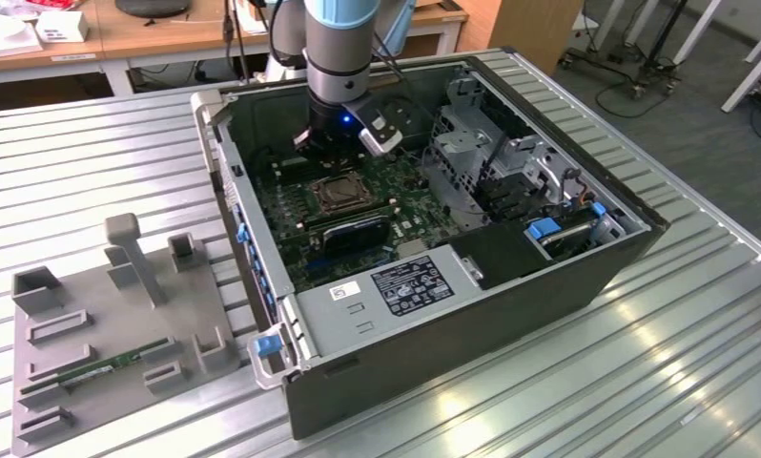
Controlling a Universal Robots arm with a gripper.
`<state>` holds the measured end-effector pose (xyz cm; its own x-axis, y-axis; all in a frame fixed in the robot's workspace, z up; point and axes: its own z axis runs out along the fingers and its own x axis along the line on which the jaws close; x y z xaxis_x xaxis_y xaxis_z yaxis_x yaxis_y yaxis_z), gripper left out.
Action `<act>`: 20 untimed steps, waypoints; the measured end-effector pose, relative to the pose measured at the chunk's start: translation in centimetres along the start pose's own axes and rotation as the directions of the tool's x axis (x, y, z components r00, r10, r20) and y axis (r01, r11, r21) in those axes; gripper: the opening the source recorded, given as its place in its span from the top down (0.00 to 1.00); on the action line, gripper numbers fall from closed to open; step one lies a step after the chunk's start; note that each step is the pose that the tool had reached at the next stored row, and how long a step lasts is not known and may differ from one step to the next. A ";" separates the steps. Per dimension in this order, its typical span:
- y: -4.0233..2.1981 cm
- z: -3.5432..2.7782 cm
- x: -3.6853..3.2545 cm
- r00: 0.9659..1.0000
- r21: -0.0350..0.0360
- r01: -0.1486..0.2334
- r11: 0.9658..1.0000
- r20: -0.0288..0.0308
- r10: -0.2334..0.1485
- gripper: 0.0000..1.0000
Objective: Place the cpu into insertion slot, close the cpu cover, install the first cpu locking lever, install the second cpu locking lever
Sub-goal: 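Install the second cpu locking lever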
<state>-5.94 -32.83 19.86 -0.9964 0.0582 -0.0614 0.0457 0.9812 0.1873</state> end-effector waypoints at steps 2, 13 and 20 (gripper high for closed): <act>0.10 0.01 0.01 1.000 0.000 0.000 1.000 0.000 0.000 0.89; 0.82 0.16 0.05 1.000 0.000 0.000 1.000 0.000 0.000 0.89; 0.79 0.15 0.05 1.000 -0.010 -0.001 1.000 0.000 0.001 0.89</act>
<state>-5.94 -32.02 19.86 -0.9964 0.0589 -0.0607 0.0458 0.9793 0.1969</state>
